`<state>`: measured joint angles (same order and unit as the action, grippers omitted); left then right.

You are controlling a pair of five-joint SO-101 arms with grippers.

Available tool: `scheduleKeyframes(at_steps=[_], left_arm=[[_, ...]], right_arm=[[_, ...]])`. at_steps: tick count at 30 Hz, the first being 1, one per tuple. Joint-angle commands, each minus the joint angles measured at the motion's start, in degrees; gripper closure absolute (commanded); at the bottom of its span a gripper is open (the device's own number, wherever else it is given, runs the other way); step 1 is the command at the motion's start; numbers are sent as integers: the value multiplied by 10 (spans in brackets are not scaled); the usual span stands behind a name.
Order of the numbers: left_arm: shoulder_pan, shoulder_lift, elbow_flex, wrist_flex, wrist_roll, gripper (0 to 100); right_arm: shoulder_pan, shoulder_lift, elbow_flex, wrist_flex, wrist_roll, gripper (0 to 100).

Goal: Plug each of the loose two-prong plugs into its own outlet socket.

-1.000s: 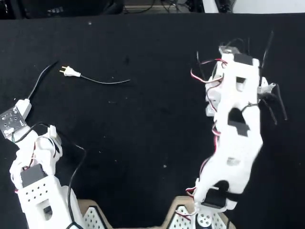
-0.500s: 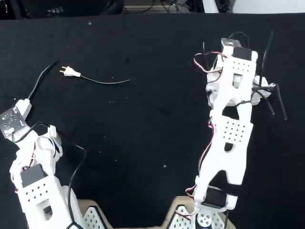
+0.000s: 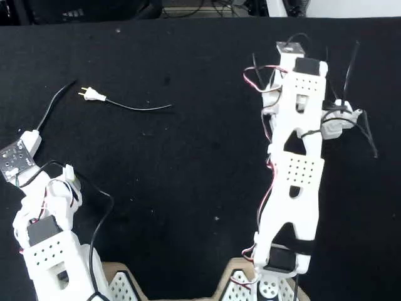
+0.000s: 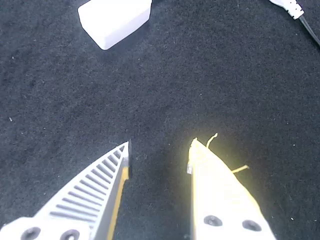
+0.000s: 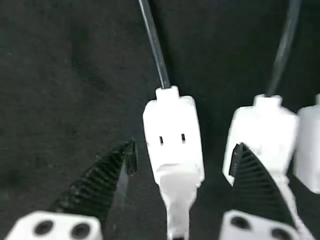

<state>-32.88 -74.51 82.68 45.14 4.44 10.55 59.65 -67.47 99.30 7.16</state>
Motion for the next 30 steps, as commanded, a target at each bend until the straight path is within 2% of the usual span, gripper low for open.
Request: scheduleKeyframes(at_steps=[1,10,19,25,30], left_arm=[[0,-6,-29,-10,4,802],[0,-6,-29,-11,4,802],[0,-6,-29,-10,4,802],[19,-6,-29,-8,2,802],[41,-6,-18,-11,0,802]], right_arm=[[-11,-109,-20,19,-15,738],[-70,-396,115,19,-17,744],[-221,-666,422,11,-16,744],[-273,-773,660,-64,-20,744],[-313,-836,873,-192,-21,744]])
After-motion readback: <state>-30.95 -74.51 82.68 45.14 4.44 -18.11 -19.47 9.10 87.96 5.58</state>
